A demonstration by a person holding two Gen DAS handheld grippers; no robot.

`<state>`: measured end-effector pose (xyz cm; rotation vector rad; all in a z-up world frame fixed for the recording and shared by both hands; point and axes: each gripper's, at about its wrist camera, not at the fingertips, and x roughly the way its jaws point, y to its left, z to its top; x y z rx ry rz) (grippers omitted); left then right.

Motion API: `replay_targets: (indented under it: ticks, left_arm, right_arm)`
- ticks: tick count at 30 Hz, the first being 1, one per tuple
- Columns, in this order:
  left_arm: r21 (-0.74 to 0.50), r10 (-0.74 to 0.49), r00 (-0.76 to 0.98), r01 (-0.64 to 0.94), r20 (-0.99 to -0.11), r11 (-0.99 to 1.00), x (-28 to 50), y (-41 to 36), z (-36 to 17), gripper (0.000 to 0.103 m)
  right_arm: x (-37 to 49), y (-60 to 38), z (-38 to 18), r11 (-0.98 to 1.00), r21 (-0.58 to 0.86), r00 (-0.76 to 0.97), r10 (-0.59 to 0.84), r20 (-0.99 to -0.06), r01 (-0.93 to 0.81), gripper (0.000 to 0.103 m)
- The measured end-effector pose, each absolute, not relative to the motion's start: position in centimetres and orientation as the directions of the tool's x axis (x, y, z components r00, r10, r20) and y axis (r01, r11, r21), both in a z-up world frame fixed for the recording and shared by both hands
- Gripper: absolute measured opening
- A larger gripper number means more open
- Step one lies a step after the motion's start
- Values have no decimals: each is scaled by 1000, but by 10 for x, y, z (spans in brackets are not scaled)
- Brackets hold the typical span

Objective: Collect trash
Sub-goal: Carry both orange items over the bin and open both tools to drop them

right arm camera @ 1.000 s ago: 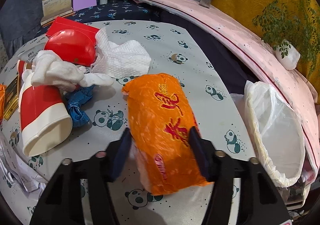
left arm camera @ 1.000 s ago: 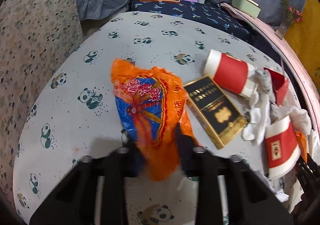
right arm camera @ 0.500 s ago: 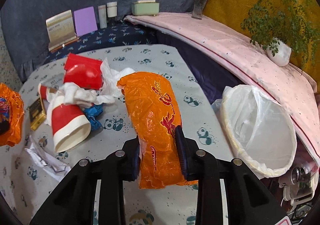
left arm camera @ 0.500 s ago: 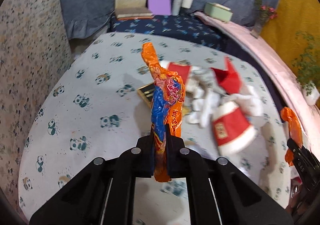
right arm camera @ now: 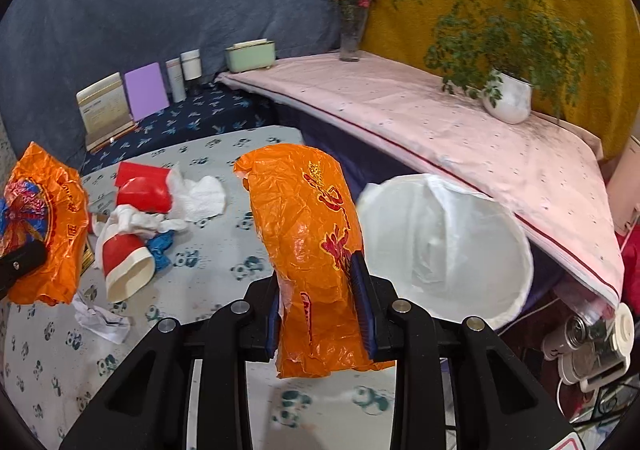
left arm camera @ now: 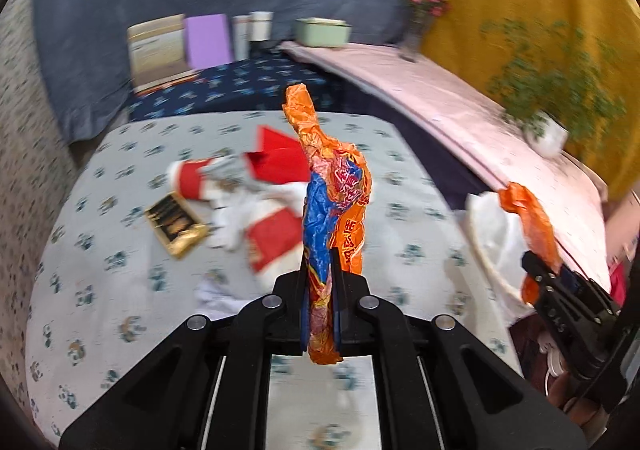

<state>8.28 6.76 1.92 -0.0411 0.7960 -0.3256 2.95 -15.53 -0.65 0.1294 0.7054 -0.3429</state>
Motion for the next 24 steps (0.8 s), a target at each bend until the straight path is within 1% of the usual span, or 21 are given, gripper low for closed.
replay_targets:
  ticks: [10, 17, 24]
  left_arm:
    - [-148, -428, 584, 465, -690, 873, 64, -37, 27, 7]
    - [-158, -505, 509, 578, -697, 800, 62, -104, 24, 7]
    - [-170, -553, 442, 653, -706, 738, 69, -158, 10, 8]
  right_arm:
    - [-16, -221, -1, 881, 26, 687, -350, -637, 473, 29]
    - [-36, -265, -9, 834, 47, 649, -392, -652, 550, 29]
    - [-34, -294, -22, 813, 55, 622, -398, -675, 580, 29]
